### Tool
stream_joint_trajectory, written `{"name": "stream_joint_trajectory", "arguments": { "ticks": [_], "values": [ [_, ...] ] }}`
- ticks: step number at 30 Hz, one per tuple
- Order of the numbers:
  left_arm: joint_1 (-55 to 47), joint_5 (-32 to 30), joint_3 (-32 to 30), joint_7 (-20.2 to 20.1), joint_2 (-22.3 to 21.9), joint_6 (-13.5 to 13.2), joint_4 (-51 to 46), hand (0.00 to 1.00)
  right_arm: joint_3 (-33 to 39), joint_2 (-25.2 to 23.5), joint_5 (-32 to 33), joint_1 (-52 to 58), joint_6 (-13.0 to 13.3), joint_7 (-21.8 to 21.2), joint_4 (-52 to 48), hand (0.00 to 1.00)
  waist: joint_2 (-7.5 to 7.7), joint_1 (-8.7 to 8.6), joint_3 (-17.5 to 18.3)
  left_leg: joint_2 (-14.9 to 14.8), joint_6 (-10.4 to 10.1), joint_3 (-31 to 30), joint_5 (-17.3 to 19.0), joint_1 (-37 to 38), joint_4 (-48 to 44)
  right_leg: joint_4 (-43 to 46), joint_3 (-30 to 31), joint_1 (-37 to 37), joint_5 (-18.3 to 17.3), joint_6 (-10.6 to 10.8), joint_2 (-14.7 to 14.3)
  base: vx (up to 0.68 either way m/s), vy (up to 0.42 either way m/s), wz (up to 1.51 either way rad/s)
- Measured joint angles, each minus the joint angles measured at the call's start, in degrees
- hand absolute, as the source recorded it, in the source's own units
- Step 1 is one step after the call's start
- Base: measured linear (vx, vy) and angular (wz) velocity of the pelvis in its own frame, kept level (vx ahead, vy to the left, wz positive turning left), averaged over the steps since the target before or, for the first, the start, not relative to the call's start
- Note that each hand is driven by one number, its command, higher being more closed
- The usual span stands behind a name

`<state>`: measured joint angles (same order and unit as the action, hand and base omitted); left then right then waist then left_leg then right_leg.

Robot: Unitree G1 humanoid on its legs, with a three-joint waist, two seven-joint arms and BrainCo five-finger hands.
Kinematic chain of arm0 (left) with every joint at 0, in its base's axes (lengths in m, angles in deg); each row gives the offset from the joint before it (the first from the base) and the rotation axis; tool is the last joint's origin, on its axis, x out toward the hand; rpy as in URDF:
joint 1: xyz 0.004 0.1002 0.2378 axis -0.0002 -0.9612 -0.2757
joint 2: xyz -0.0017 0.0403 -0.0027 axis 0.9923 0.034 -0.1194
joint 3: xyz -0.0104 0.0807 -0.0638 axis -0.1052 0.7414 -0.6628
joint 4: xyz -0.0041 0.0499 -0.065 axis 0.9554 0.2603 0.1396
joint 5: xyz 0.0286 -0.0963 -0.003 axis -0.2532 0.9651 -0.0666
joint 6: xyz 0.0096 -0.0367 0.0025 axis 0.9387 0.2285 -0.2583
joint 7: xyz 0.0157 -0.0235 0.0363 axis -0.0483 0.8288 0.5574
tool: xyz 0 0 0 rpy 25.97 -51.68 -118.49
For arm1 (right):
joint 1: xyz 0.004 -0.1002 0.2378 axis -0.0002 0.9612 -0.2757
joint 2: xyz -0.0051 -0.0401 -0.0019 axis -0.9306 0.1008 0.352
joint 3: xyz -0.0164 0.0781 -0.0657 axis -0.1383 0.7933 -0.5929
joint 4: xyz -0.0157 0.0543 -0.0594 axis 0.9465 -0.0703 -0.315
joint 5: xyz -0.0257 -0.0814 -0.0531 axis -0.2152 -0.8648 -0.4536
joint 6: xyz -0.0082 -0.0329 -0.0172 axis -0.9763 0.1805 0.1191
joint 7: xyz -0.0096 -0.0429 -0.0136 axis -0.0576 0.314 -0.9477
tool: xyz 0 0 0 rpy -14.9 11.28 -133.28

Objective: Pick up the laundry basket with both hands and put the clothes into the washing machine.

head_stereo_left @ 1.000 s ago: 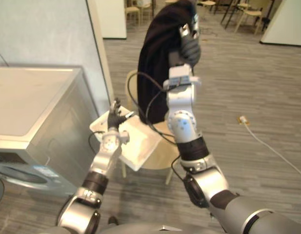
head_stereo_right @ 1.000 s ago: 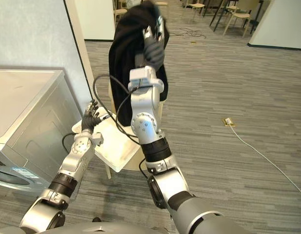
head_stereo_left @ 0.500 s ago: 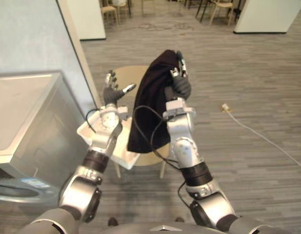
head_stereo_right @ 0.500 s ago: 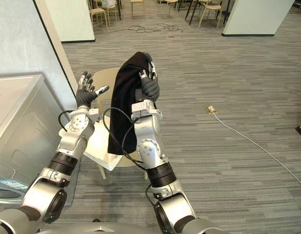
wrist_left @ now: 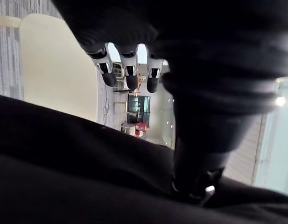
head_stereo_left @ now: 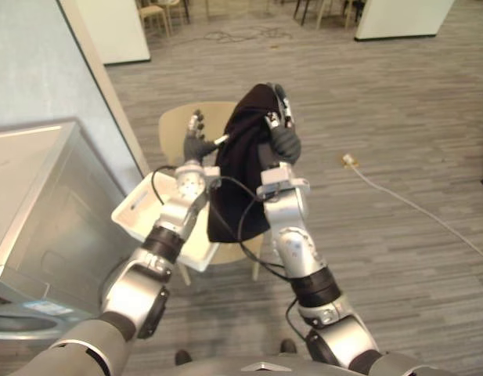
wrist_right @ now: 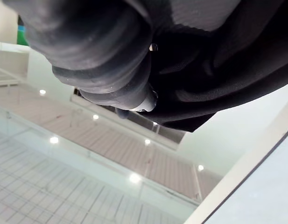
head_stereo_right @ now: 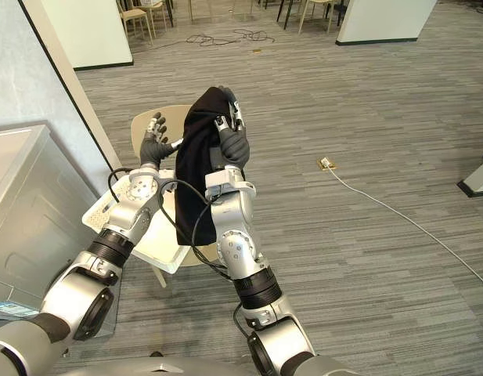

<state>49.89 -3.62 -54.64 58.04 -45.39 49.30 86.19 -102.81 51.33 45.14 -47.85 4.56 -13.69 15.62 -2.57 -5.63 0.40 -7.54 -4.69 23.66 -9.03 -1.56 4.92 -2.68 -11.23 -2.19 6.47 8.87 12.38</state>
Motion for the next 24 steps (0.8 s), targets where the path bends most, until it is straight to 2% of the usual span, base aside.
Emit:
{"name": "stream_joint_trajectory", "arguments": {
  "ticks": [8,13,18,24],
  "values": [
    [0.84,-8.38,10.31,-3.12,-3.53,2.22,10.9,0.0,0.09,1.56,0.06,-0.27,0.42,0.02,-0.22,1.0,0.06,-0.63,0.02,-0.02,-0.05,0.26,0.01,-0.39,0.0,-0.37,0.45,-0.37,0.32,0.09,-0.01,0.0,-0.003,-0.02],
    [0.95,-8.65,15.74,-6.35,-6.04,2.53,12.23,0.0,0.15,2.18,0.18,-2.46,0.52,0.01,-0.22,1.0,0.14,-0.83,0.06,-0.08,-0.08,0.94,0.04,-0.63,0.0,-0.63,1.21,-1.02,1.26,0.47,-0.06,0.0,-0.006,-0.07],
    [0.93,-3.61,21.04,-9.69,-6.11,2.15,11.16,0.0,0.28,2.31,0.18,-3.51,0.57,0.01,-0.21,1.0,0.2,-0.65,0.09,-0.18,-0.08,0.97,0.02,-0.51,0.0,-0.63,1.23,-0.93,1.34,0.48,-0.12,0.0,0.0,0.0],
    [-0.89,8.58,23.12,-11.2,-6.14,1.74,5.98,0.0,0.48,2.18,0.05,-3.52,0.58,0.02,-0.22,1.0,1.01,-0.55,0.6,-0.16,-0.05,0.5,-0.09,-0.47,0.0,-0.79,0.85,-0.57,1.3,0.52,-0.2,-0.01,-0.004,0.03]
  ]
}}
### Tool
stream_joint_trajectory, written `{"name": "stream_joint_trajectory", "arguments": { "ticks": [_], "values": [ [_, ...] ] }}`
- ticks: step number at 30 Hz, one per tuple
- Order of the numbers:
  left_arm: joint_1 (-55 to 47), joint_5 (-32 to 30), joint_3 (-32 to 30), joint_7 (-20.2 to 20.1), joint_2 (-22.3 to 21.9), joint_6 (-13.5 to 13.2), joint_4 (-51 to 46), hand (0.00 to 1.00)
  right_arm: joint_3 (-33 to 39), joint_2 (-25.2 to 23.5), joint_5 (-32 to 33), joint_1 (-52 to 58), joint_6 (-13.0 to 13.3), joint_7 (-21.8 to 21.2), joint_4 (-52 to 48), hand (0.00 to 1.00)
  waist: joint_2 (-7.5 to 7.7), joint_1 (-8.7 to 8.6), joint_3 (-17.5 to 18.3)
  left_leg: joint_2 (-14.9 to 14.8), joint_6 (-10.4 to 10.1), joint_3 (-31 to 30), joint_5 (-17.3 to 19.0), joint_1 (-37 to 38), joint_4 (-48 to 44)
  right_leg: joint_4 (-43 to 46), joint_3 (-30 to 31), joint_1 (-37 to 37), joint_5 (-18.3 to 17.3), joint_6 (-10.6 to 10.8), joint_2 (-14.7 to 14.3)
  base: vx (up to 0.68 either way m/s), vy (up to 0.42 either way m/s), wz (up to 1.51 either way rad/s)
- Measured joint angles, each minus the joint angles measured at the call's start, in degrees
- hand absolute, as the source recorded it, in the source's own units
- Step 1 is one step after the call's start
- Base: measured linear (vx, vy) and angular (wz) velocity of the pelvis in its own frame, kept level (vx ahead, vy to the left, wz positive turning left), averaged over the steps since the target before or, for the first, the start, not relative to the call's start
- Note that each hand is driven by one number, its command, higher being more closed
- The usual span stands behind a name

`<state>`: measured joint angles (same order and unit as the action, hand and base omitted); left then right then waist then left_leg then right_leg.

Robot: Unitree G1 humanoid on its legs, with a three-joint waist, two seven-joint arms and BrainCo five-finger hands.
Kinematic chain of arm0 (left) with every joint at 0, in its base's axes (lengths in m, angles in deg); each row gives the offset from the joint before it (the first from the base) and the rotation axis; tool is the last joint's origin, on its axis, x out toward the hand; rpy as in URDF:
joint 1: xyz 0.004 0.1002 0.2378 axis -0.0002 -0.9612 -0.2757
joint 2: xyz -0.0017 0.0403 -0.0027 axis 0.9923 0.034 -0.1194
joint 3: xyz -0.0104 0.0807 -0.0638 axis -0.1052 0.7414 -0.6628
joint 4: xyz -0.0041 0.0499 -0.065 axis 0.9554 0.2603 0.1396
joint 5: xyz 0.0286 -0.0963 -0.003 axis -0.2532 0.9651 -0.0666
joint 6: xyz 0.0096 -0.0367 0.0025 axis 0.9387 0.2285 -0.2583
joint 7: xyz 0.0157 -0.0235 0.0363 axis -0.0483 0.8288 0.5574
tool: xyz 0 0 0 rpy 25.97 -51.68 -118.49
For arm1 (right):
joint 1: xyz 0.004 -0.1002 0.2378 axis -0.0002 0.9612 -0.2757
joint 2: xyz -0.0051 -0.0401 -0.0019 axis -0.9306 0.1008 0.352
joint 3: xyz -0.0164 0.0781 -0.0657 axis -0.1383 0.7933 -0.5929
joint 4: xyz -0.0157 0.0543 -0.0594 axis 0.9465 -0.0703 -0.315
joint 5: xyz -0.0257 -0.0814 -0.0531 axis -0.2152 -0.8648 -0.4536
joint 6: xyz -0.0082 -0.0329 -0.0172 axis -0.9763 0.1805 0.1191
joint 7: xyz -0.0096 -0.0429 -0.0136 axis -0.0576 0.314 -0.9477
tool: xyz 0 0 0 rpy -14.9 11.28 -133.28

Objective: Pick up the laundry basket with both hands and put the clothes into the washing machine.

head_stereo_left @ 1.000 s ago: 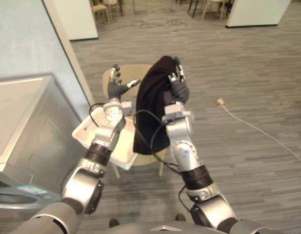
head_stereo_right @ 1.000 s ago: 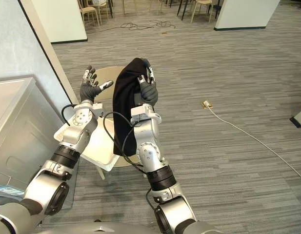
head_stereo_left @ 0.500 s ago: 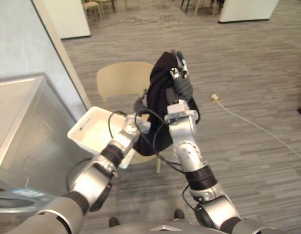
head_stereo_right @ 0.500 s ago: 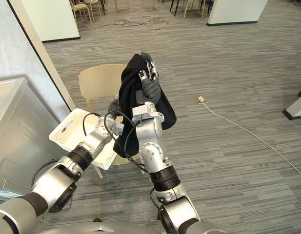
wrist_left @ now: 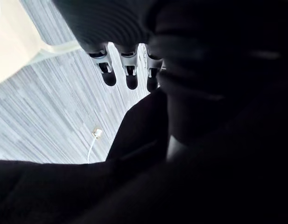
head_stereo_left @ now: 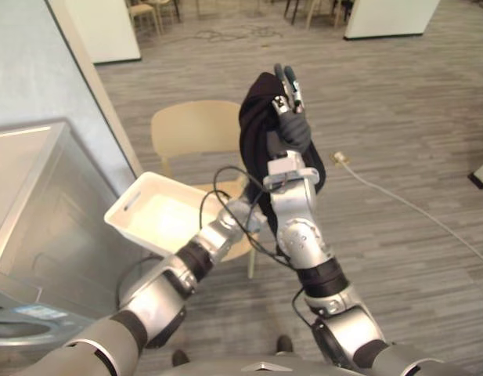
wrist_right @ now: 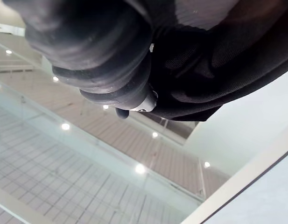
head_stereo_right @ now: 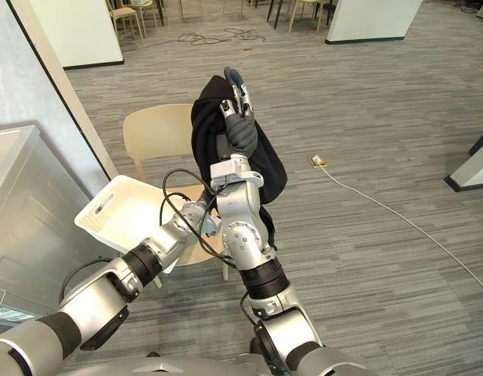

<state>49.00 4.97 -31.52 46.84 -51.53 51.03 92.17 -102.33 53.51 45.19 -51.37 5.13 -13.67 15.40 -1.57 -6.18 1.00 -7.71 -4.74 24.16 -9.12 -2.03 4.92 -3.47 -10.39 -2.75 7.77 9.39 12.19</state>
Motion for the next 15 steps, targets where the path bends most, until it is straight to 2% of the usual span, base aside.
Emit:
{"name": "stream_joint_trajectory", "arguments": {
  "ticks": [5,6,10,15],
  "values": [
    [-0.53,6.37,-0.17,0.42,-0.31,-0.97,-4.76,0.0,-0.3,-0.9,-0.03,0.0,0.11,0.0,-0.22,1.0,0.21,-0.16,0.13,0.01,0.03,-0.65,-0.35,0.0,0.01,0.16,-0.64,0.45,-0.24,0.3,0.0,-0.01,-0.004,0.06],
    [-0.53,7.32,-0.18,0.8,-0.61,-1.05,-5.92,1.0,-0.31,-1.07,-0.04,0.0,0.18,0.0,-0.35,1.0,0.21,-0.13,0.13,0.0,0.03,-0.88,-0.44,0.0,0.01,0.26,-0.95,0.56,-0.37,0.36,-0.01,-0.02,-0.005,0.11],
    [-0.49,11.02,-1.05,2.57,-1.9,-3.02,-8.41,1.0,-0.64,-1.77,-0.05,0.01,0.46,0.0,-0.62,1.0,0.23,-0.07,0.16,0.0,0.03,-0.97,-0.54,0.0,0.02,0.41,-0.98,0.55,-0.74,0.56,0.0,-0.01,-0.001,0.02],
    [-0.48,16.07,-2.75,3.71,-2.54,-4.2,-11.28,1.0,-1.51,-1.86,-0.05,0.05,1.14,0.07,-0.81,1.0,0.21,-0.21,0.22,-0.02,0.01,-0.9,-0.57,0.0,0.02,0.41,-0.93,0.52,-0.86,0.37,0.0,0.0,0.0,0.0]
  ]
}}
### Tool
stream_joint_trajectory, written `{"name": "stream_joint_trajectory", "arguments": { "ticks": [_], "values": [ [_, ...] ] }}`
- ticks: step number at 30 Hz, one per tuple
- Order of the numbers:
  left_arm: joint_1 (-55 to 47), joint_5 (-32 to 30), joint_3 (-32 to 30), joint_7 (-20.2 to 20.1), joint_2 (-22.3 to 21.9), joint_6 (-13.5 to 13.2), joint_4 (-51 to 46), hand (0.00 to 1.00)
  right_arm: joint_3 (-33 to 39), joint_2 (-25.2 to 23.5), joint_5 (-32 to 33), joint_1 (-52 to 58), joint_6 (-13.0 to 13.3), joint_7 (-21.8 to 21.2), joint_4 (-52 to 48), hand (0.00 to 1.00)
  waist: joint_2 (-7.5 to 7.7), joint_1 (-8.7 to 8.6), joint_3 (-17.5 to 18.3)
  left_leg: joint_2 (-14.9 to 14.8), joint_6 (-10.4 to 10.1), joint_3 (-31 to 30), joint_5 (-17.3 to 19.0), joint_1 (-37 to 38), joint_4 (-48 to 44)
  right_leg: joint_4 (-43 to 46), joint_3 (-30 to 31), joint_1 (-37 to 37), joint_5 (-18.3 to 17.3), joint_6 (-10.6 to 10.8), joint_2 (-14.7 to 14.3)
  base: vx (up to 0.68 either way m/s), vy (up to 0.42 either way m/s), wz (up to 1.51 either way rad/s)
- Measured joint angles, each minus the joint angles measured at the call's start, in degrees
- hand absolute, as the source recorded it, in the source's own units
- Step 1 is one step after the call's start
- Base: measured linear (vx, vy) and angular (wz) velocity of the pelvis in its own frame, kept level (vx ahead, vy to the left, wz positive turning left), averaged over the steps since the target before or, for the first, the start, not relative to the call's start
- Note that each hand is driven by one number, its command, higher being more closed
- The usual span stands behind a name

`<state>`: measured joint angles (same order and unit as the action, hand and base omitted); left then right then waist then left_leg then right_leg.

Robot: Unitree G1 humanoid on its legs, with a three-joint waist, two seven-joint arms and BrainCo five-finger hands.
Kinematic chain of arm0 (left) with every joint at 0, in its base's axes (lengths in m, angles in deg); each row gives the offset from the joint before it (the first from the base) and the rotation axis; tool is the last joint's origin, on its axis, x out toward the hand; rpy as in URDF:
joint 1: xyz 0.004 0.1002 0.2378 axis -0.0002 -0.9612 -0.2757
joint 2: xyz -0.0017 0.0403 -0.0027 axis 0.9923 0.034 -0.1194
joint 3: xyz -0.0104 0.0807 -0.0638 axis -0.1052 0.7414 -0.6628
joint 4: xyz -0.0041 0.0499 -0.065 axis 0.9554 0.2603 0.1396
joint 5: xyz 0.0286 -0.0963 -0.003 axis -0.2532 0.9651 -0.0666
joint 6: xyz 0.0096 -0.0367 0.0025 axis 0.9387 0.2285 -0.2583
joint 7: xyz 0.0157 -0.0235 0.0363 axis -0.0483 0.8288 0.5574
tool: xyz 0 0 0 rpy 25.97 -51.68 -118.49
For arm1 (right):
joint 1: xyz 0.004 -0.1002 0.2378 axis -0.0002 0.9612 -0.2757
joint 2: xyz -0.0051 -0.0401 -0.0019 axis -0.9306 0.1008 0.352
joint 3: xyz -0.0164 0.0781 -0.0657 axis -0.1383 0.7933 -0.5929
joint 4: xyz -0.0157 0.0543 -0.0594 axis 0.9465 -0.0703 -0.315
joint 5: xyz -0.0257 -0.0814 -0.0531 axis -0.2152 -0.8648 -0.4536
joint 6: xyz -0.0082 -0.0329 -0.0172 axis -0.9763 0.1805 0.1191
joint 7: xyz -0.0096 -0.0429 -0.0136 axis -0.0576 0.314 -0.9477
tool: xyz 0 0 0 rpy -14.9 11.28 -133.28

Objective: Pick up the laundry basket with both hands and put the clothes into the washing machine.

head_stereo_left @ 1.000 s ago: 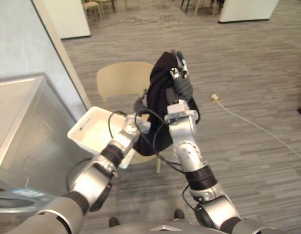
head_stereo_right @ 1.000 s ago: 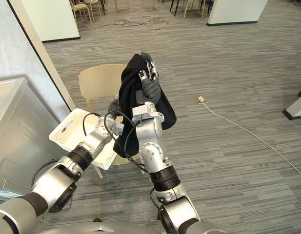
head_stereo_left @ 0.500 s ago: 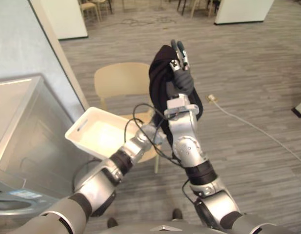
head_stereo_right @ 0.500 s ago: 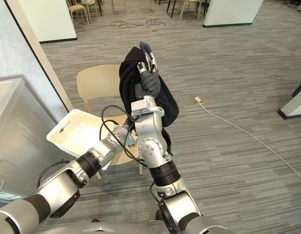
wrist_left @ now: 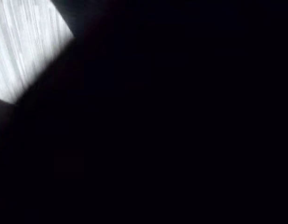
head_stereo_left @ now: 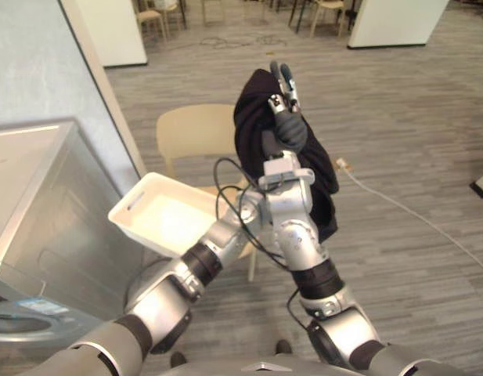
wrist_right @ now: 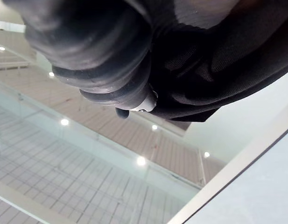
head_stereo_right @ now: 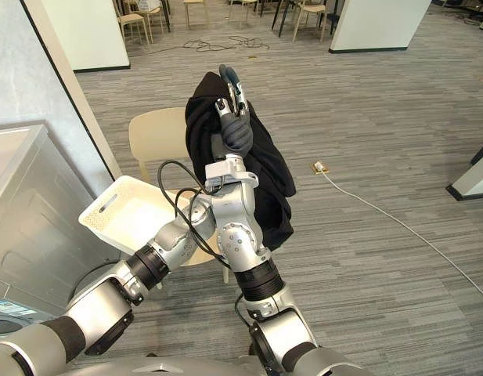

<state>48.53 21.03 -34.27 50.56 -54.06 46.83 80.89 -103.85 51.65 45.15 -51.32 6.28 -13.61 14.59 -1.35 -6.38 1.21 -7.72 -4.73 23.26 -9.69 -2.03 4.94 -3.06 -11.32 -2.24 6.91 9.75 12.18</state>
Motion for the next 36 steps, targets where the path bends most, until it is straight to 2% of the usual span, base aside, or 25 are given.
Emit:
{"name": "stream_joint_trajectory", "arguments": {
  "ticks": [7,19,24,25,26,29,32,36],
  "values": [
    [-0.01,3.08,-2.5,1.22,0.0,-0.63,-1.7,1.0,-1.25,-2.0,0.0,0.69,0.03,-0.13,-0.23,1.0,0.07,0.16,1.16,-0.01,-0.01,0.15,0.01,0.01,-0.01,-0.01,0.0,0.0,0.2,-0.28,-0.02,0.0,0.0,0.0],
    [-0.58,2.93,-2.52,1.38,0.42,-0.62,-3.05,1.0,-1.19,-2.21,-0.02,1.02,1.03,-0.58,-0.69,1.0,0.09,0.24,1.18,-0.01,0.0,0.06,0.0,0.07,0.0,0.18,-0.03,0.04,0.09,-0.44,-0.02,0.0,0.0,0.0],
    [-3.2,1.75,-3.7,1.0,1.56,-0.61,-3.64,1.0,0.82,-0.68,-0.05,5.74,1.0,-1.81,-4.14,1.0,0.13,0.43,1.18,-0.02,0.0,-0.06,0.0,0.18,0.0,0.39,-0.13,0.16,-0.02,-0.54,-0.04,0.0,0.0,0.0],
    [-3.22,1.73,-5.44,0.92,1.65,-0.61,-3.81,1.0,2.08,0.2,-0.05,8.04,1.05,-2.08,-4.54,0.0,0.2,0.65,1.21,-0.02,0.0,-0.12,-0.01,0.18,0.0,0.41,-0.17,0.2,-0.03,-0.56,-0.05,0.0,0.0,0.0],
    [-3.28,1.19,-8.02,1.17,2.65,-0.49,-4.49,1.0,3.96,1.9,-0.03,12.55,1.05,-3.41,-5.3,0.0,0.26,0.84,1.25,-0.02,0.0,-0.22,-0.01,0.2,0.0,0.43,-0.21,0.26,-0.09,-0.57,-0.05,0.0,0.0,0.0],
    [-3.63,0.54,-10.33,0.83,5.62,-0.66,-6.84,1.0,7.24,5.41,-0.01,20.47,0.55,-4.18,-8.96,0.0,0.31,0.88,1.24,-0.06,-0.01,-0.58,-0.02,0.19,0.0,0.52,-0.38,0.36,-0.25,-0.62,-0.1,0.0,0.0,0.04],
    [-4.95,-0.74,-13.5,-0.05,7.98,-1.33,-10.41,1.0,11.15,8.43,-0.01,28.88,-1.62,-5.59,-10.5,0.0,0.32,0.56,1.24,-0.1,-0.03,-0.77,-0.02,0.27,0.0,0.91,-0.4,0.31,-0.56,-0.66,-0.13,0.0,0.0,0.01],
    [-8.84,-2.2,-16.73,-1.47,10.02,-1.63,-10.55,1.0,15.09,11.45,-0.02,34.0,-3.07,-7.5,-14.49,0.0,0.49,-0.36,1.31,-0.21,-0.1,-0.4,0.04,0.7,0.01,0.91,-0.06,0.27,-0.76,-0.47,-0.24,0.0,0.0,-0.04]
  ]
}}
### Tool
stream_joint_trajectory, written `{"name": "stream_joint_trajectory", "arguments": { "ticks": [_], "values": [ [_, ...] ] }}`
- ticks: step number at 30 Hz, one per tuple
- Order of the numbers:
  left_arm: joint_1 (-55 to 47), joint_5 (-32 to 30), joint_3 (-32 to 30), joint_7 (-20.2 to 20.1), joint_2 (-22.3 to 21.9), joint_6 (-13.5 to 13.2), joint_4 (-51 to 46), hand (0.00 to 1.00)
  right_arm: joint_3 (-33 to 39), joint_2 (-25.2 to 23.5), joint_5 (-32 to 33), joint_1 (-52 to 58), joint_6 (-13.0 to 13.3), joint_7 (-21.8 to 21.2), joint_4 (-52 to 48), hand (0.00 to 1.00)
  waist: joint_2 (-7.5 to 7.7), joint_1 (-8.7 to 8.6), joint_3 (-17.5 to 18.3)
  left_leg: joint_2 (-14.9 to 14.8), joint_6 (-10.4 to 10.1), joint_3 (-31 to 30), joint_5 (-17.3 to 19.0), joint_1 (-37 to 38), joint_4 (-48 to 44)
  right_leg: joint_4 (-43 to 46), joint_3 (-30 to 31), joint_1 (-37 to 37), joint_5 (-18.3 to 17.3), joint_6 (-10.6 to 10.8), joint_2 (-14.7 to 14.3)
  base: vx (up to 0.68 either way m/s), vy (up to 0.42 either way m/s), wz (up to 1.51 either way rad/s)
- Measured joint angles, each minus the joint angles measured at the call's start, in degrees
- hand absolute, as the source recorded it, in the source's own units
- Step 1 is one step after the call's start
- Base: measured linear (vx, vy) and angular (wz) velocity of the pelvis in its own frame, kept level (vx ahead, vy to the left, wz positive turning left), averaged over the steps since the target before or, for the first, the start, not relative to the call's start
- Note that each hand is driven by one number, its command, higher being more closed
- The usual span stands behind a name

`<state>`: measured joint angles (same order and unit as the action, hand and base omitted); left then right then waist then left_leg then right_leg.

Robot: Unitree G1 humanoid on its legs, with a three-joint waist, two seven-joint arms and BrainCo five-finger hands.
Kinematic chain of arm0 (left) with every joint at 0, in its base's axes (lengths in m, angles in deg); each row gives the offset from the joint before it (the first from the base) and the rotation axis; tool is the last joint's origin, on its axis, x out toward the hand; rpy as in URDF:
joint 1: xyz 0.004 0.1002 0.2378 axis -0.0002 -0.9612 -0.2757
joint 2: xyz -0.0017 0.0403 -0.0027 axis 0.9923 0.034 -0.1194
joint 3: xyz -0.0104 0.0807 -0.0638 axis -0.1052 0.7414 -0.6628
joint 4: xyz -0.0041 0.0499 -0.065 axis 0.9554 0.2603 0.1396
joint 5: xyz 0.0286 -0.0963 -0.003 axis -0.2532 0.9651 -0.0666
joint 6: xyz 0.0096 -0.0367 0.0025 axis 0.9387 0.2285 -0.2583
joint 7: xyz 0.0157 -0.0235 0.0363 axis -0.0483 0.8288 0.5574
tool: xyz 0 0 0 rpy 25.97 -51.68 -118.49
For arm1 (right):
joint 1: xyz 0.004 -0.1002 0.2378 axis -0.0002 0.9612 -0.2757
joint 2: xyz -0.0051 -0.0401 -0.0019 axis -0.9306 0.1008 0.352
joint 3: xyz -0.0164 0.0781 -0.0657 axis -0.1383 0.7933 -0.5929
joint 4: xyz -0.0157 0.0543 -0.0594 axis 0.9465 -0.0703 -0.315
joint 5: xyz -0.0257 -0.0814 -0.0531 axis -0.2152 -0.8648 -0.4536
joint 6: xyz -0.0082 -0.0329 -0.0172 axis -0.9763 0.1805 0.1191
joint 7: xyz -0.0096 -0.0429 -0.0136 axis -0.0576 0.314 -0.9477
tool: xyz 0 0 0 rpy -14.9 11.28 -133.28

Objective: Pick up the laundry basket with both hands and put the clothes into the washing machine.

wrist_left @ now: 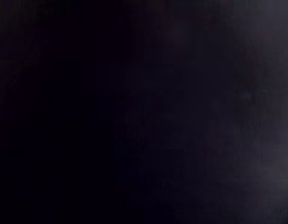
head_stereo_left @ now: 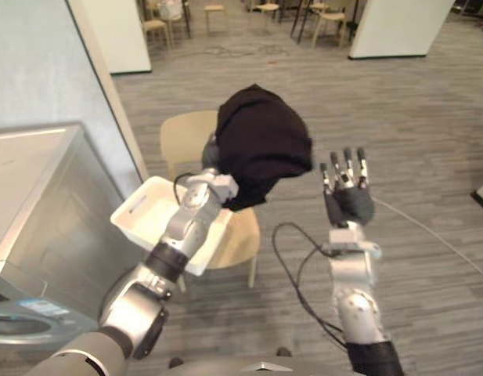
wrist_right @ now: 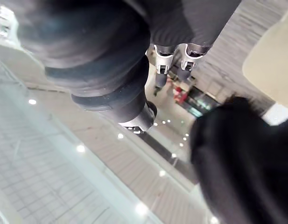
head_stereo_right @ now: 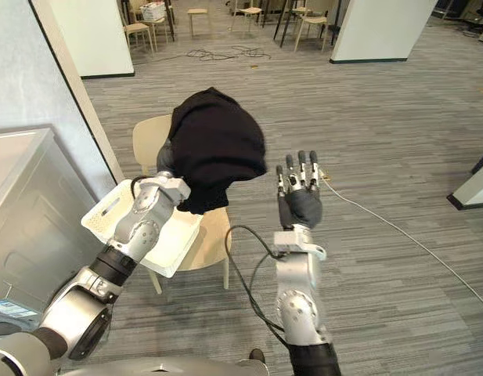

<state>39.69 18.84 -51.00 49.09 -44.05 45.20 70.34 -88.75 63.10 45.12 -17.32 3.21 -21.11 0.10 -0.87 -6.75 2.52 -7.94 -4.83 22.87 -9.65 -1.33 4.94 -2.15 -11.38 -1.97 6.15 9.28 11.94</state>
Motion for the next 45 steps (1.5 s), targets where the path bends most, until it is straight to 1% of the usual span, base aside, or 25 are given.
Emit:
{"name": "stream_joint_trajectory", "arguments": {
  "ticks": [1,2,4,6,9,10,13,15,16,17,18,20,23,24,27,28,29,31,33,34,36,38,41,43,45],
  "values": [
    [-1.79,-0.38,-1.27,-0.17,0.19,0.01,0.0,1.0,1.44,1.01,0.0,1.22,-0.69,-0.65,-1.03,0.0,0.18,-0.01,0.11,-0.11,-0.07,0.27,0.05,0.17,0.0,0.0,0.22,-0.01,-0.12,0.11,-0.1,0.0,0.0,-0.11],
    [-2.55,-0.49,-1.67,-0.18,0.43,0.01,0.0,1.0,2.06,1.41,0.0,1.76,-0.82,-1.01,-1.36,0.0,0.32,0.0,0.21,-0.18,-0.13,0.38,0.1,0.22,0.0,0.0,0.33,-0.04,-0.13,0.1,-0.17,0.0,0.0,-0.1],
    [-4.95,-0.62,-3.58,-0.24,1.59,0.02,-0.03,1.0,3.71,2.38,0.0,3.12,-1.53,-2.34,-1.37,0.0,1.08,-0.12,0.77,-0.4,-0.68,0.6,0.51,0.31,0.0,0.01,0.56,-0.15,-0.17,0.03,-0.4,0.0,0.0,-0.06],
    [-5.67,-0.64,-4.01,-0.27,2.58,0.02,-0.09,1.0,4.61,2.88,-0.01,4.21,-2.26,-3.0,-1.37,0.0,1.64,-0.09,1.14,-0.39,-0.75,0.6,0.58,0.3,0.0,0.05,0.56,-0.18,-0.17,0.01,-0.39,0.0,0.0,0.0],
    [-7.68,-0.85,-6.27,-0.93,3.17,-0.03,-3.19,1.0,4.93,2.81,-0.01,5.34,-3.43,-4.36,-1.37,0.0,2.37,-0.27,1.64,-0.38,-0.83,0.6,0.68,0.31,0.0,0.13,0.56,-0.21,-0.23,-0.08,-0.38,0.0,0.0,0.0],
    [-8.27,-0.96,-6.97,-1.36,3.38,-0.03,-4.37,1.0,5.15,2.81,-0.02,5.75,-3.85,-5.33,-1.37,0.0,2.47,-0.26,1.72,-0.38,-0.83,0.58,0.69,0.33,0.0,0.25,0.56,-0.23,-0.3,-0.19,-0.38,0.0,0.0,0.0],
    [-9.1,-0.97,-8.71,-2.25,3.67,-0.07,-4.55,1.0,5.23,2.77,-0.03,7.05,-4.7,-5.64,-1.36,0.0,2.41,-0.24,1.8,-0.39,-0.84,0.52,0.7,0.42,0.0,0.64,0.54,-0.29,-0.6,-0.27,-0.38,0.0,0.0,0.0],
    [-12.32,-0.98,-10.95,-2.3,3.86,-0.07,-6.92,1.0,5.3,2.48,-0.04,9.17,-4.95,-6.6,-1.21,0.0,2.23,-0.44,1.92,-0.41,-0.94,0.51,0.77,0.45,0.0,0.72,0.53,-0.32,-0.7,-0.3,-0.38,0.0,0.0,0.0],
    [-14.89,-0.99,-12.31,-2.36,3.84,-0.07,-8.87,1.0,5.55,1.97,-0.09,10.98,-5.21,-6.87,-0.92,0.0,2.15,-0.48,1.98,-0.41,-0.99,0.51,0.82,0.47,-0.01,0.76,0.52,-0.31,-0.78,-0.36,-0.38,0.0,0.0,0.0],
    [-17.27,-0.99,-13.4,-2.41,3.91,-0.11,-10.36,1.0,6.53,0.4,-0.98,12.75,-5.83,-7.35,-0.11,0.0,2.11,-0.41,2.01,-0.42,-1.03,0.46,0.84,0.48,-0.01,0.8,0.45,-0.29,-0.81,-0.43,-0.38,0.0,0.0,0.0],
    [-18.64,-0.99,-14.13,-2.52,3.89,-0.11,-11.2,1.0,6.75,-0.36,-1.82,13.3,-5.86,-7.54,1.07,0.0,2.11,-0.44,2.05,-0.42,-1.04,0.45,0.85,0.49,-0.01,0.83,0.44,-0.29,-0.8,-0.49,-0.38,0.0,0.0,0.0],
    [-24.19,-0.98,-16.33,-4.34,3.81,-0.12,-13.93,1.0,7.91,-3.07,-3.08,14.88,-7.18,-7.94,9.76,0.0,2.19,-0.27,2.67,-0.41,-1.01,0.43,0.86,0.5,-0.01,0.83,0.41,-0.26,-0.85,-0.59,-0.38,0.0,0.0,0.0],
    [-30.59,-0.92,-17.2,-6.02,3.66,-0.12,-17.43,1.0,10.17,-6.23,-5.09,16.89,-8.8,-8.03,18.93,0.0,2.02,0.32,3.32,-0.41,-0.92,0.14,0.86,0.52,-0.02,0.83,0.05,0.0,-1.05,-0.62,-0.36,0.03,-0.006,0.06],
    [-33.81,-0.48,-18.08,-7.44,2.99,-0.12,-19.13,1.0,11.71,-7.5,-7.23,17.78,-9.64,-8.06,22.78,0.0,1.88,0.48,3.41,-0.37,-0.94,-0.23,0.88,0.51,-0.02,0.87,-0.24,0.19,-1.2,-0.53,-0.33,0.02,-0.004,0.12],
    [-41.81,0.52,-20.98,-9.96,-0.14,-0.18,-22.16,1.0,16.62,-10.06,-14.73,19.87,-9.86,-9.0,33.09,0.0,1.45,0.94,3.66,-0.36,-1.12,-1.24,1.21,0.61,-0.02,0.9,-1.24,1.14,-1.68,-0.47,-0.29,0.02,-0.002,0.19],
    [-44.2,1.39,-21.55,-11.01,-0.84,-0.2,-22.24,1.0,18.6,-11.02,-17.35,20.89,-9.91,-9.09,36.77,0.0,1.32,1.4,3.59,-0.35,-1.22,-1.94,1.31,0.85,-0.01,0.89,-2.0,1.96,-2.05,-0.34,-0.27,0.01,0.0,0.25],
    [-45.35,1.75,-21.53,-11.33,-0.88,-0.2,-22.25,1.0,19.27,-11.31,-18.25,21.44,-9.93,-9.12,38.6,0.0,1.29,1.6,3.58,-0.35,-1.23,-2.25,1.32,0.99,-0.01,0.91,-2.21,2.18,-2.41,-0.16,-0.27,0.0,0.001,0.23],
    [-50.09,1.79,-22.17,-12.46,-1.42,-0.2,-22.24,1.0,20.88,-11.68,-20.87,23.04,-10.68,-9.43,45.94,0.0,1.06,2.21,3.37,-0.37,-1.16,-3.04,1.43,1.4,-0.01,1.35,-3.11,2.99,-3.09,-0.02,-0.2,-0.01,0.004,0.21],
    [-52.22,1.89,-23.4,-13.55,-2.12,-0.2,-21.44,1.0,21.76,-12.17,-22.15,23.05,-10.89,-9.97,51.41,0.0,0.81,2.31,2.72,-0.32,-0.88,-4.11,1.66,1.6,-0.02,1.02,-3.95,4.07,-3.23,-0.17,-0.23,-0.01,0.005,0.26],
    [-53.3,1.92,-24.01,-14.01,-2.23,-0.21,-18.96,1.0,22.49,-12.45,-22.61,23.04,-11.24,-10.1,56.91,0.0,0.82,2.93,2.67,-0.29,-0.88,-4.51,1.67,1.9,-0.02,0.76,-4.87,5.02,-3.31,-0.25,-0.23,-0.02,0.007,0.24],
    [-54.12,1.83,-24.65,-14.1,-2.41,-0.21,-15.68,1.0,22.5,-12.6,-23.4,22.89,-12.0,-10.36,61.05,0.0,0.78,3.35,2.6,-0.17,-0.88,-5.19,1.71,2.24,-0.01,0.59,-5.22,5.86,-3.67,-0.32,-0.24,-0.03,0.008,0.2],
    [-55.26,1.85,-25.75,-14.11,-3.02,-0.15,-9.61,1.0,22.6,-12.57,-25.01,22.24,-12.15,-11.39,66.7,0.0,0.77,3.63,2.56,0.11,-0.86,-5.81,1.77,2.21,-0.01,0.55,-5.26,6.28,-4.16,-0.31,-0.2,-0.03,0.014,0.16],
    [-56.43,1.25,-25.88,-13.97,-3.02,0.01,-3.62,1.0,23.44,-12.43,-26.64,20.78,-11.98,-11.68,71.51,0.0,1.01,3.96,2.37,0.34,-0.83,-5.93,1.79,1.93,-0.01,0.15,-5.25,6.31,-4.39,-0.33,-0.14,-0.03,0.02,0.05],
    [-56.39,0.59,-26.08,-13.87,-3.11,0.08,0.94,1.0,25.33,-12.26,-27.02,19.51,-11.79,-11.63,75.15,0.0,1.15,3.97,2.28,0.55,-0.8,-6.17,1.81,1.52,-0.01,-0.4,-5.26,6.31,-4.39,-0.33,-0.13,-0.02,0.016,0.06],
    [-56.32,-0.67,-27.13,-13.45,-3.89,0.43,5.39,1.0,26.99,-12.26,-27.01,18.27,-11.59,-11.18,78.2,0.0,1.34,3.94,1.36,0.74,-0.8,-6.56,1.81,1.45,-0.01,-0.73,-5.25,6.56,-4.39,-0.33,-0.12,-0.02,0.015,0.06]
  ]
}}
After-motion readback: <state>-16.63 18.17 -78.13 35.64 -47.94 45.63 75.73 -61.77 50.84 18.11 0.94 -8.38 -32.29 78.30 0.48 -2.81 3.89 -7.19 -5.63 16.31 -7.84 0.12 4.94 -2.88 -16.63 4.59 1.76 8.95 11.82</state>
